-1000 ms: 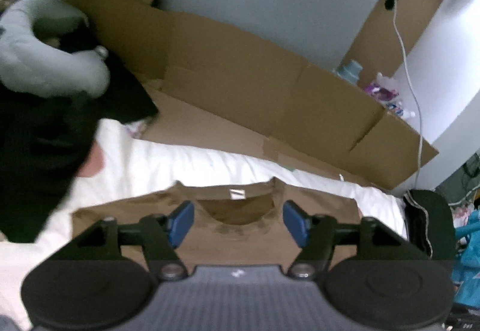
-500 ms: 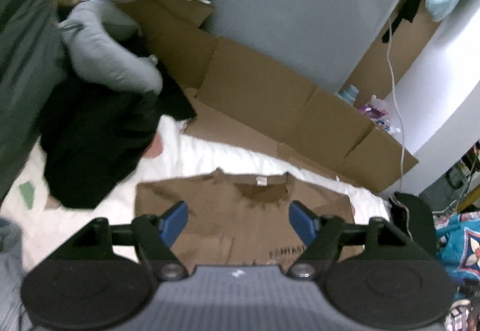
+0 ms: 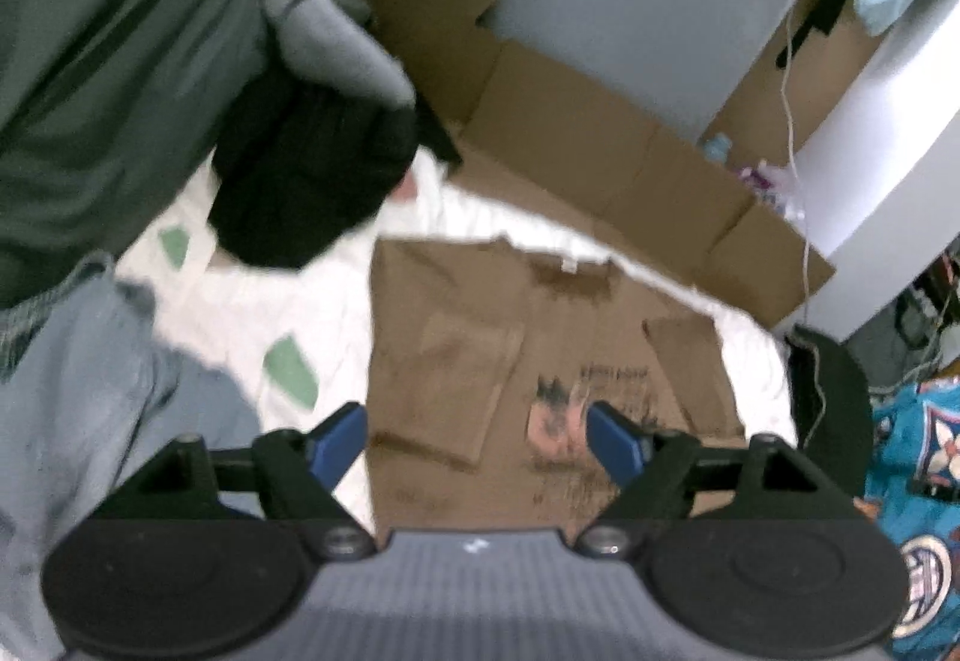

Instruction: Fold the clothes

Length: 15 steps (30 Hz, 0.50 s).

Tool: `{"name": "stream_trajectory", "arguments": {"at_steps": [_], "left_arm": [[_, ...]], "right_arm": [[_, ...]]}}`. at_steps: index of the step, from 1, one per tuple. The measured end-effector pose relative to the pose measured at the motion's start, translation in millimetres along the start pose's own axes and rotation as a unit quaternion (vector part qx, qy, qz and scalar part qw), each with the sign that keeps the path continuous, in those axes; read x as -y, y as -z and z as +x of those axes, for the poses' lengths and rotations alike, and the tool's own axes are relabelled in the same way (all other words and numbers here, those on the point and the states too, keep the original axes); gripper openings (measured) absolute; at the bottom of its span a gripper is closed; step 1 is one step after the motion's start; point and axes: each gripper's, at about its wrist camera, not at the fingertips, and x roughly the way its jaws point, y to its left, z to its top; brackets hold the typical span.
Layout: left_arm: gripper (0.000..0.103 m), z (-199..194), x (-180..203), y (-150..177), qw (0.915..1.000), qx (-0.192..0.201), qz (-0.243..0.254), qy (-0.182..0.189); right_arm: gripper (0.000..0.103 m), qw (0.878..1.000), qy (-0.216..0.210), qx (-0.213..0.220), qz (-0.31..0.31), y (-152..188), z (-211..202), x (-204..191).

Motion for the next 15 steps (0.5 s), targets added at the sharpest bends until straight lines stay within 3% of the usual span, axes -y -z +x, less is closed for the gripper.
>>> {"name": "stream_trajectory", "arguments": {"at_steps": [9,15], "left_arm": [[0.082,-24,-22,56,0.9983,-0.024,-0.044,-0.029],[0.082,-23,-21,95,0.9956,-0.052,-0.073,-0.026]], "right_arm": [[0.087,0.999,-0.029,-0.013,-0.002,30,0,19],[0.087,0.999,-0.028,-0.034,-0.003,48,2,30]]}}
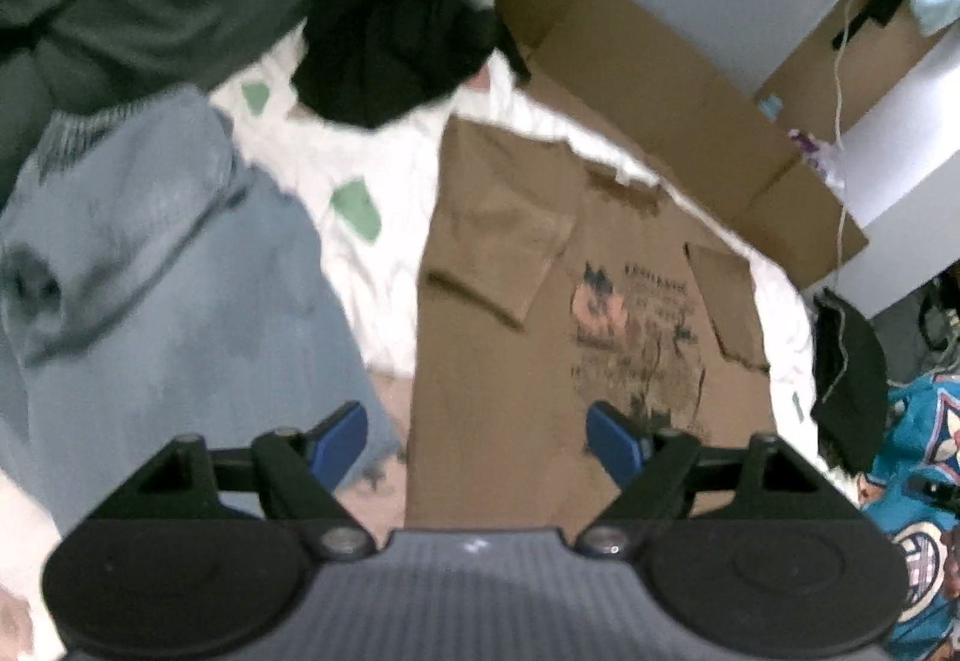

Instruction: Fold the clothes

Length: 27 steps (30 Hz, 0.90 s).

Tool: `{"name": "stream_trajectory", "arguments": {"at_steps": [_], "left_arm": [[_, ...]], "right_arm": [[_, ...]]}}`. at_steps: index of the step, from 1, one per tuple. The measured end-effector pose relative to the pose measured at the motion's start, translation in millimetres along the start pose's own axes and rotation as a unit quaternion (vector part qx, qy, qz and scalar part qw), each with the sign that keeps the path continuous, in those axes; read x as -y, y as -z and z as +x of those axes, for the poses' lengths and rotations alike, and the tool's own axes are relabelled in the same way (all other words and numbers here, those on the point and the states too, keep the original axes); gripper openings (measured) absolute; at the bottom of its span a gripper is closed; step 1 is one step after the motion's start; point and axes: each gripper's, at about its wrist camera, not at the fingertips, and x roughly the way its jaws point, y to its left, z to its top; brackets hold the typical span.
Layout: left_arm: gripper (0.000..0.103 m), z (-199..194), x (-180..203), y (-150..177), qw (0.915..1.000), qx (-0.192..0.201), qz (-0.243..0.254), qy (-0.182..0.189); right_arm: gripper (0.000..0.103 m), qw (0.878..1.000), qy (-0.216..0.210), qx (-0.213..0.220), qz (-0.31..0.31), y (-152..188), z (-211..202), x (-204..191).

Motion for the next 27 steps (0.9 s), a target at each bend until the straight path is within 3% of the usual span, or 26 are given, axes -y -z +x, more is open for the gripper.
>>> {"name": "stream_trajectory", "arguments": {"at_steps": [9,13,18,27], "left_arm": [[0.082,12,10,33,0.999,-0.038,0.009,-0.019],[0.082,30,10,54,0.9967,-0.079,0.012,-0.015],[0.081,50,9,80,0.9905,-0.125,0.044,-0.036],[0.064,66,-13,108,0.9843,-0.168,0.013,-0.051]], "right_arm": [[0.087,0.999,-0.007,-0.039,-0.036,28,12,-2],[0.087,0.997,-0.005,-0.068,-0.044,40,25,0],[0.087,0.992,-0.001,-0.107,-0.06,57,39,-2],[0.084,0.988,0.028,-0.131,-0.074,60,49,6]]}}
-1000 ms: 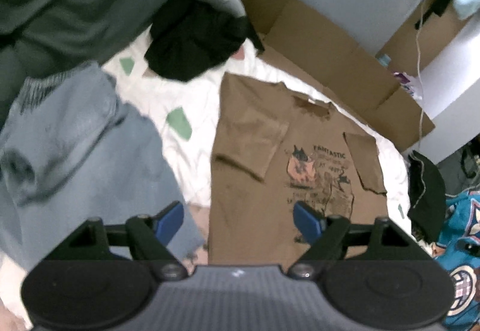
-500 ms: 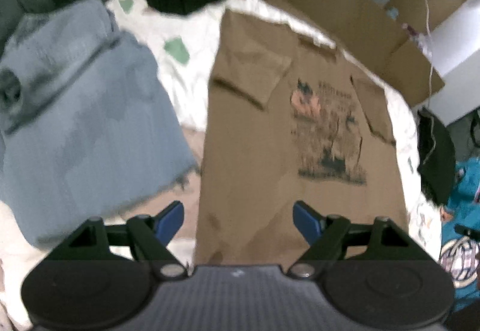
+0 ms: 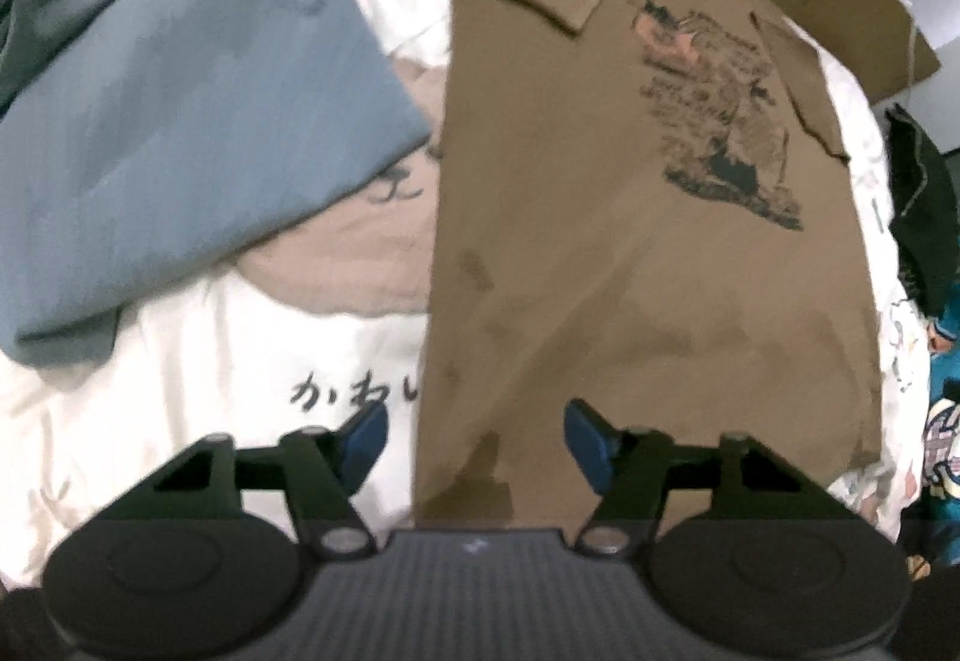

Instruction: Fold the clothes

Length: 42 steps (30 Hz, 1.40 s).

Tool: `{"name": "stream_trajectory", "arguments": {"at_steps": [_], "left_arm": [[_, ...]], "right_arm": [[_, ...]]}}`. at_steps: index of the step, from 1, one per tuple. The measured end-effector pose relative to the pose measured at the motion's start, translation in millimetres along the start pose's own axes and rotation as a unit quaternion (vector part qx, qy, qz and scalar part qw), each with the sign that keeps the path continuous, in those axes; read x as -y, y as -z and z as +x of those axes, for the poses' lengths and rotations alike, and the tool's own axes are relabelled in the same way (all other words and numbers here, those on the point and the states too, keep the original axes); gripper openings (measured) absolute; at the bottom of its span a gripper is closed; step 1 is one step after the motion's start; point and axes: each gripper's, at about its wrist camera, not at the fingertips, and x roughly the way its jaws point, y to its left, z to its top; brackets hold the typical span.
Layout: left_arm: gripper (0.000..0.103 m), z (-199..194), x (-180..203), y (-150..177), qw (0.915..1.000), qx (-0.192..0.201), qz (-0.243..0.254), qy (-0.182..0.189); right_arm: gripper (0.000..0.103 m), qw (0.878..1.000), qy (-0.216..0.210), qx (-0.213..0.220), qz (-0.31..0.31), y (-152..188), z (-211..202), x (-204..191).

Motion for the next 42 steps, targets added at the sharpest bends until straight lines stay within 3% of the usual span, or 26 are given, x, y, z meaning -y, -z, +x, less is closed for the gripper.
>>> {"name": "stream_trajectory", "arguments": {"at_steps": [5,10,19,22,29,33,34,35,37,42], "left_arm": [[0.063,3,-1,3,0.9999,-0.011,0.008,-0.001],[0.059,11,0,6,0.9997,-0.023,0.012,0.005],[0.056,28,-6,5,0.9991,-0.042,0.008,-0.001],[0.05,34,-6,5,0.9988,-0.047,0.012,-0.001],[0.051,54,-12,8,0.9979,-0.065,0.002,-0.01],[0.05,65,-16,12,0.9977,-0.065,-0.01,-0.014],[0.045,66,-16,13,0.9978,-0.064,-0.012,-0.014],[0.04,66,-15,14,0.9978,-0.064,-0.01,-0.013],[0.015,66,-12,15,0.9975,-0.071,-0.003,-0.006],[0.009,56,-12,16,0.9978,-0.065,0.004,-0.006]], "right_arm": [[0.083,1.0,0.0,-0.01,0.006,2,5,8],[0.074,0.999,0.008,-0.041,0.0,10,27,12],[0.067,0.998,0.016,-0.067,-0.001,13,54,18],[0.063,0.997,0.014,-0.078,-0.003,13,69,17],[0.06,0.996,0.007,-0.092,0.016,15,99,22],[0.039,0.994,0.019,-0.1,0.043,21,108,30],[0.028,0.994,0.014,-0.098,0.049,22,108,31],[0.022,0.994,0.011,-0.097,0.053,22,108,32],[0.008,0.994,0.002,-0.093,0.059,22,106,34],[0.003,0.996,-0.007,-0.075,0.056,21,93,35]]}}
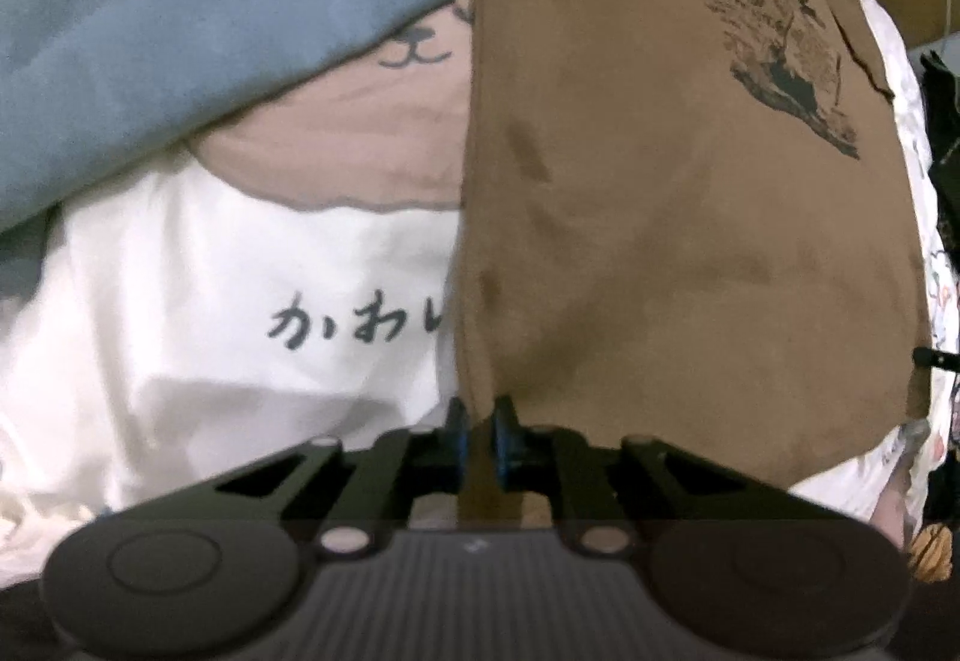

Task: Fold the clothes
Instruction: 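Lower both tools to the shirt hem and pinch it closed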

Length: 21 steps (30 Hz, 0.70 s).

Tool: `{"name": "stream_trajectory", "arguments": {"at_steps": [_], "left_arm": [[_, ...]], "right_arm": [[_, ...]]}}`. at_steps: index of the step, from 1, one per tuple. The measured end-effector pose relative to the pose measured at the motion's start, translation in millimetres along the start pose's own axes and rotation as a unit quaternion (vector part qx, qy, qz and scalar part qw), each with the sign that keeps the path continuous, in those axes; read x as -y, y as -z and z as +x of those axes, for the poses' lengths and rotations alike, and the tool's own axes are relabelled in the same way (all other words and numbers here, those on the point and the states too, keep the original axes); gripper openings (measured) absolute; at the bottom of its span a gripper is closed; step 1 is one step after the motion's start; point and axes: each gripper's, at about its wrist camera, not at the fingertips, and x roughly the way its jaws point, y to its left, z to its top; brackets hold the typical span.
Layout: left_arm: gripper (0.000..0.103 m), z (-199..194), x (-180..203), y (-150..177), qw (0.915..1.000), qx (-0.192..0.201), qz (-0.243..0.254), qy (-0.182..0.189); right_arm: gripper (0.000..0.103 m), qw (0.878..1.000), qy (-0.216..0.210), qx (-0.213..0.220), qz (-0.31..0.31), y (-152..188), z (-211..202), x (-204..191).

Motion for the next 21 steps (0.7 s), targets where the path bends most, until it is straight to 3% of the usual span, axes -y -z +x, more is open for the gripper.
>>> {"name": "stream_trajectory", "arguments": {"at_steps": [7,18,21], "left_arm": [[0.019,-12,-14,3,0.9996,0.01,-0.024,-0.011],[0.024,-6,-10,4,0.9994,0.016,-0.029,-0.012],[0.022,-8,-7,5,0.9993,0.019,-0.032,-0.008]], "right_arm": [[0.004,1.0,0.011,0.008,0.014,-1,-8,9],[0.005,0.999,0.014,0.007,0.028,1,-3,12],[0.005,1.0,0.013,0.009,0.027,2,-6,13]]}}
